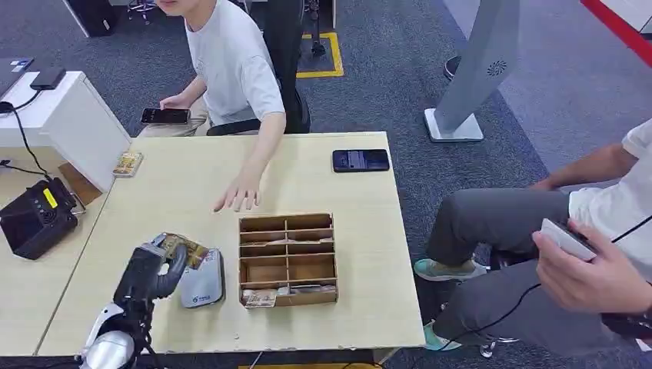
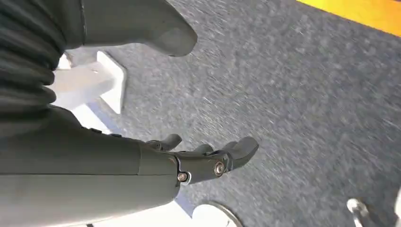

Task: Pass the card to the sensor for recognition and then transmit it.

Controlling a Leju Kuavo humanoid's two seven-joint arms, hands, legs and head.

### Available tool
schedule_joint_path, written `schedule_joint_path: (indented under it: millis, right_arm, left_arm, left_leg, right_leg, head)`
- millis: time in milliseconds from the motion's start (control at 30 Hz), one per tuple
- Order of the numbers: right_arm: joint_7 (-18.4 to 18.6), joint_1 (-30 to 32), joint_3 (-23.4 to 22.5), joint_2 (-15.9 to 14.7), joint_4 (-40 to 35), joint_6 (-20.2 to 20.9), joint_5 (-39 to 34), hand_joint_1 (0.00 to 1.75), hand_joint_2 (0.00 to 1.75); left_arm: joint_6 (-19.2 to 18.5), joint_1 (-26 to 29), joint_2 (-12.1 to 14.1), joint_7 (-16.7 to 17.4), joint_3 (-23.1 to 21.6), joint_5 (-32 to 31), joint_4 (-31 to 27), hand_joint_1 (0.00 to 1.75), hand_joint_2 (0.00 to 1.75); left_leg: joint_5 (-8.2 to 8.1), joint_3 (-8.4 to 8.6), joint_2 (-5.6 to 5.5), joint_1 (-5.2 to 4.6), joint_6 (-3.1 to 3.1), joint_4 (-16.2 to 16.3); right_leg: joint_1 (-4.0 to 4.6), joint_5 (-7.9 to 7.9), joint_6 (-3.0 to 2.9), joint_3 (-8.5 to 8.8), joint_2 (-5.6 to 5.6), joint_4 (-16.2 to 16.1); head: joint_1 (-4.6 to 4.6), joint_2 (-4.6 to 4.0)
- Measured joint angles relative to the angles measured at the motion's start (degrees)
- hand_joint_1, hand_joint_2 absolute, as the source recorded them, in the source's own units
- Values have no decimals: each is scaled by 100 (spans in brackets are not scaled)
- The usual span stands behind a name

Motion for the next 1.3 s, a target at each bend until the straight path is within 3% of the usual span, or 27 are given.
schedule_joint_path:
  millis: [233,500,567,633,667,1000,1300]
  right_arm:
    - [-48,-164,-29,-22,313,-234,0,0,175]
    - [-51,-166,-29,-22,339,-237,0,0,175]
    - [-44,-176,-29,-33,414,-237,0,0,175]
    - [-29,-221,4,-72,564,-280,0,0,175]
    - [-29,-228,31,-94,617,-304,0,0,175]
    - [-79,-230,68,-181,750,-317,0,0,175]
    - [-79,-220,94,-197,763,-237,0,0,175]
  left_arm:
    - [-59,-1391,328,53,208,235,-226,175,175]
    - [-64,-1484,358,57,210,235,-228,175,175]
    - [94,-1719,459,-52,208,-203,-243,175,175]
    - [959,-2334,592,-172,206,-1955,-3,175,175]
    - [1163,-2529,640,-199,206,-2449,192,175,175]
    - [1803,-3010,769,-216,64,-3983,989,175,175]
    - [1816,-3020,787,-220,40,-4132,1354,175,175]
  left_leg:
    - [12,-1,-5,2,-6,-1]
    - [12,-1,-5,2,-6,-1]
    - [11,-13,-6,2,-6,0]
    - [11,-18,-6,0,-5,0]
    - [11,-17,-3,-1,-5,0]
    - [11,-17,-1,0,-5,0]
    - [11,-18,2,0,-5,0]
  right_leg:
    - [1,9,-1,0,1,4]
    - [1,9,-1,0,2,4]
    - [1,8,-1,-14,2,4]
    - [0,8,0,-19,2,4]
    - [-1,8,0,-19,4,4]
    - [0,8,-1,-19,4,4]
    - [-1,8,0,-20,6,4]
  head:
    - [-2,0]
    - [0,0]
    - [0,0]
    - [2,0]
    - [0,0]
    - [2,0]
    - [-2,0]
